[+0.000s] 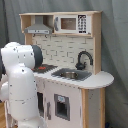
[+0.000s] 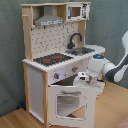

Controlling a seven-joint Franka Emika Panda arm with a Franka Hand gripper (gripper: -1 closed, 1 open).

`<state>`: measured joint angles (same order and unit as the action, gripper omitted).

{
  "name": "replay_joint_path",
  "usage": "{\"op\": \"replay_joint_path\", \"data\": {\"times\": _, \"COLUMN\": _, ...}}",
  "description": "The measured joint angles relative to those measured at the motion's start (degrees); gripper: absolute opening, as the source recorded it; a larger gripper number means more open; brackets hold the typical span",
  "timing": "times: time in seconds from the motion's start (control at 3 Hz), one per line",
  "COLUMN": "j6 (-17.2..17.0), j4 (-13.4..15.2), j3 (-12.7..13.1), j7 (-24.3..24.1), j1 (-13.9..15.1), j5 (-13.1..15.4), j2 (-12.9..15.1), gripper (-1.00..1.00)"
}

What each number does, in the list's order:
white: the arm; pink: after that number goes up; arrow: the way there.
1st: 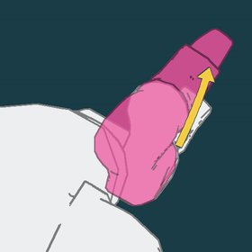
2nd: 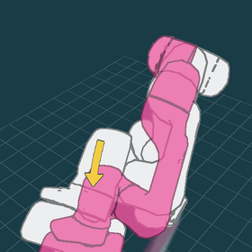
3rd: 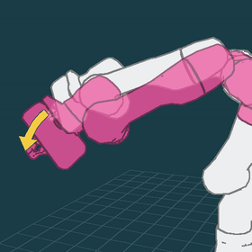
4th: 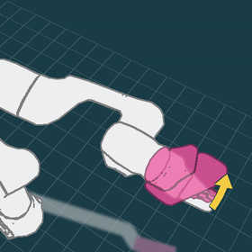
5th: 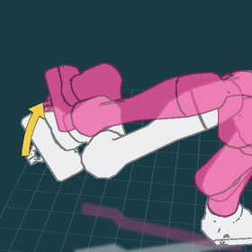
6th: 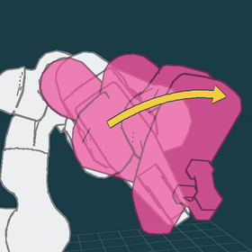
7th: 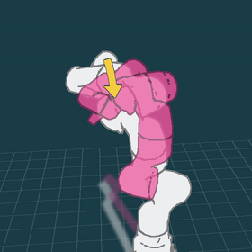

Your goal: Play with the kitchen

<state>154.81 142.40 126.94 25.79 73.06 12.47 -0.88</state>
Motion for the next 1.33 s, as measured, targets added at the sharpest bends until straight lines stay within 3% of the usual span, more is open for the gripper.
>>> {"op": "replay_joint_path", "data": {"times": 0.67, "j6": 1.42, "j4": -0.71, "j3": 5.58, "j7": -10.92, "j1": 0.0, "j5": -0.02, "j2": -1.09, "gripper": -1.0}}
{"op": "replay_joint_path", "data": {"times": 1.33, "j6": 2.01, "j4": -4.21, "j3": 10.92, "j7": -19.79, "j1": 0.0, "j5": -0.02, "j2": -5.24, "gripper": -1.0}}
